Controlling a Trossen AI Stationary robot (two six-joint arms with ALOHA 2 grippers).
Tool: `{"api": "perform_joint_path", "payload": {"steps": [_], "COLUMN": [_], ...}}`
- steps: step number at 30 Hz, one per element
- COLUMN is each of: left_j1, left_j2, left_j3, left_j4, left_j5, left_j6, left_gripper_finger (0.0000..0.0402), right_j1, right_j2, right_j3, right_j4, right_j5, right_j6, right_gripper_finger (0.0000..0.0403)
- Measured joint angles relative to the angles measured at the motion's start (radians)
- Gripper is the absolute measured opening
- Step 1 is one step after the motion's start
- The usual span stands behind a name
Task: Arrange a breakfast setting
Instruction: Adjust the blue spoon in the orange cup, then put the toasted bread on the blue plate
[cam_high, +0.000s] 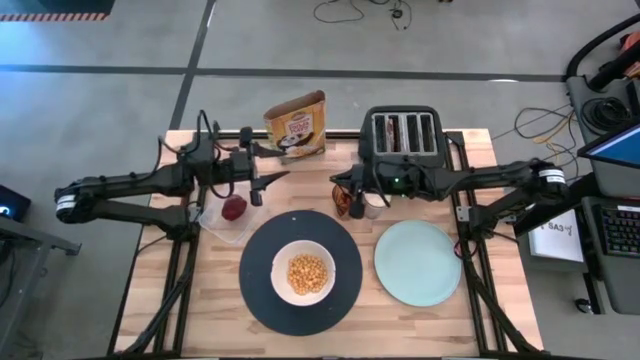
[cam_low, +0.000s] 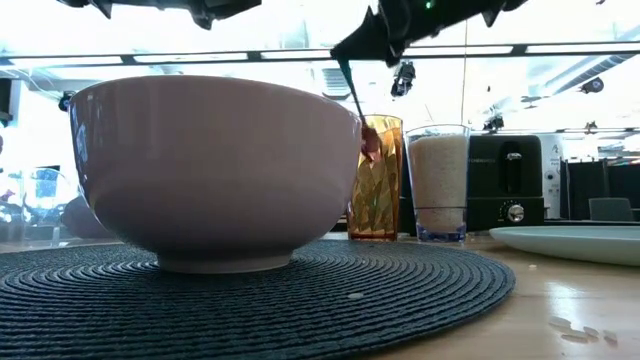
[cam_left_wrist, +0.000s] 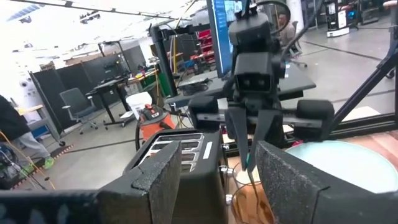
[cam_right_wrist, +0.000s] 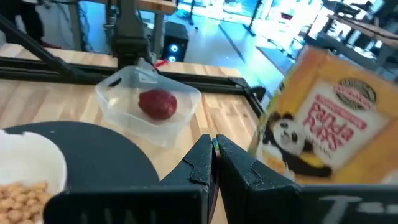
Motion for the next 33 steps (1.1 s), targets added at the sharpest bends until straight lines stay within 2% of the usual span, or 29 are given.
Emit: {"api": "perform_joint_path", "payload": {"steps": [14,26,29,33], "left_j1": [0.0,0.0,0.0,0.0], "left_j2": [0.03,0.028,0.028,0.028], "left_j3": [0.0,0.0,0.0,0.0], "left_j4": [0.011,0.017,0.017,0.007], "left_j5": [-0.001,-0.001,-0.001,-0.001], "left_j6": [0.001,0.001,0.001,0.001], "left_gripper_finger": [0.0189,0.0189,0.0189,0.0189], "right_j1": [-0.002,-0.006,-0.011,-0.032], "right_j2": [0.095,0.112,0.086,0.024], "right_j3": [-0.046,-0.044,-0.04,0.029], "right_j4": [0.065,0.062,0.039,-0.115], "right_j5": [0.029,0.032,0.082,0.217], "right_j6": [0.028,0.053,0.053,0.07], "right_gripper_finger": [0.001,0.0051,0.0062,0.0074]}}
